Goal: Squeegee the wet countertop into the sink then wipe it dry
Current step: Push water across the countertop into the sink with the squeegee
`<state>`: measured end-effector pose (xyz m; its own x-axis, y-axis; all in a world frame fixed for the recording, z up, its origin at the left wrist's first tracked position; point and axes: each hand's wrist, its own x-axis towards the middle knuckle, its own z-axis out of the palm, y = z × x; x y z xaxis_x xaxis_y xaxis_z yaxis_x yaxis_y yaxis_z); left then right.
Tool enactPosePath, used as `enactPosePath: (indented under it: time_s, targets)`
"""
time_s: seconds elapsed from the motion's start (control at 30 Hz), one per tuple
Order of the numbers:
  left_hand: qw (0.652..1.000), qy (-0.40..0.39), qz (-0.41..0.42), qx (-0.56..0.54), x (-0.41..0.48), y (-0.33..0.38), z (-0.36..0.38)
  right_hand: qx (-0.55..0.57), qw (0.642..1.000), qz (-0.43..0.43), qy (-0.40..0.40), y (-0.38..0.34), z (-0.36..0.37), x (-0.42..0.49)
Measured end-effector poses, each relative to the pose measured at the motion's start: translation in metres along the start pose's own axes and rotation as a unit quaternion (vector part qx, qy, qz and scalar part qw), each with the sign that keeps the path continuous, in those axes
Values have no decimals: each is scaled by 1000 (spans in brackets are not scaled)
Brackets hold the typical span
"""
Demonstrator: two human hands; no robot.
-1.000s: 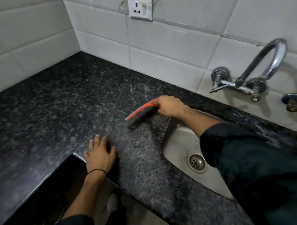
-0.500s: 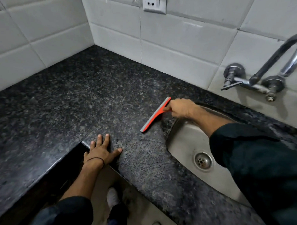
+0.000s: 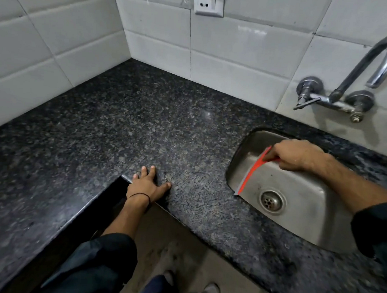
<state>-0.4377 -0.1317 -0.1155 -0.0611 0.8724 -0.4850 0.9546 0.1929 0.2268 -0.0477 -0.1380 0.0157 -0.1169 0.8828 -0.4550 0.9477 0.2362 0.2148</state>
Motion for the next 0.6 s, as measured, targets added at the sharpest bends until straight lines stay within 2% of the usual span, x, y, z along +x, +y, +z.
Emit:
enactPosePath:
  time_s: [0.07, 0.13, 0.27, 0.3, 0.4, 0.5, 0.6]
  targets:
    - [999, 30, 15, 20, -1, -4, -2, 21, 999, -23, 33, -16, -19, 1]
    - [996, 80, 23, -9, -4, -10, -8, 35, 995, -67, 59, -40, -34, 10]
    - [965, 168, 24, -201, -11, -35, -18, 29, 983, -174, 53, -109, -53, 33]
    - [958, 183, 31, -220, -11, -44, -18, 32, 978, -196, 56, -129, -58, 38]
    - [956, 223, 72, -178, -1, -67, -16, 58, 972, -217, 67, -175, -67, 57]
    - [971, 205, 87, -92, 14, -84, -10, 86, 971, -210, 71, -207, -73, 76]
    - [976, 190, 87, -62, 18, -92, -6, 119, 976, -174, 57, -228, -76, 90]
